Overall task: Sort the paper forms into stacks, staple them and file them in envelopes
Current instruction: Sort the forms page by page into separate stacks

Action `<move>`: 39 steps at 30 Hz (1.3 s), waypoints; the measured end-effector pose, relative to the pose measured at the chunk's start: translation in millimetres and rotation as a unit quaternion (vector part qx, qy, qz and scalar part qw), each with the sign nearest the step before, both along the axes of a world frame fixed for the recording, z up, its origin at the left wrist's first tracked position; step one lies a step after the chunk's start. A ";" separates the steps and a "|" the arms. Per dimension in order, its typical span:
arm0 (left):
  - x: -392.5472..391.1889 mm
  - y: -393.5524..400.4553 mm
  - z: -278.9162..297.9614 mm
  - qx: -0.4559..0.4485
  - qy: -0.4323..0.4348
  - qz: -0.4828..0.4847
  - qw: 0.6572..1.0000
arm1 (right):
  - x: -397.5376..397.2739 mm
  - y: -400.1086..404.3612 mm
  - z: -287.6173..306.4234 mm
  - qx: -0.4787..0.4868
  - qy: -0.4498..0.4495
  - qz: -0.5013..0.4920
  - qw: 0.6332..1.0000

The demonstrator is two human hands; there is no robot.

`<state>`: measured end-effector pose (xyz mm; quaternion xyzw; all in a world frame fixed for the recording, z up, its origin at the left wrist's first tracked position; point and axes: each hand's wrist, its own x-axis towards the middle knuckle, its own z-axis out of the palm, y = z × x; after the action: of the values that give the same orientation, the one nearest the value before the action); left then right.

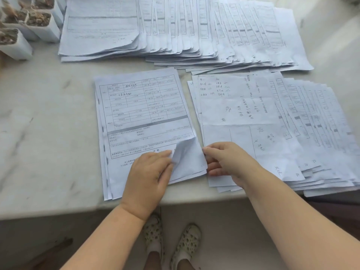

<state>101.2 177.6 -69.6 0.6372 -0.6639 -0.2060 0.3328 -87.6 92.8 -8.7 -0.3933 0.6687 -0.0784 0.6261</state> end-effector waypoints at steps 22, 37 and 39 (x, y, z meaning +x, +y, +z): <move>-1.8 -4.3 6.5 0.036 0.016 0.014 0.999 | 7.0 3.9 -2.0 0.010 -0.017 0.033 0.999; 7.3 -7.9 8.1 0.063 0.047 0.024 0.997 | 4.6 5.6 3.6 0.035 -0.071 -0.011 0.997; 6.0 -8.1 10.6 0.083 0.058 0.059 0.993 | 2.3 6.8 2.7 0.015 -0.095 -0.071 0.993</move>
<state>107.2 169.5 -59.0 0.6880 -0.5850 -0.2770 0.3281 -85.3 99.6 -5.9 -0.3264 0.6337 -0.1495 0.6853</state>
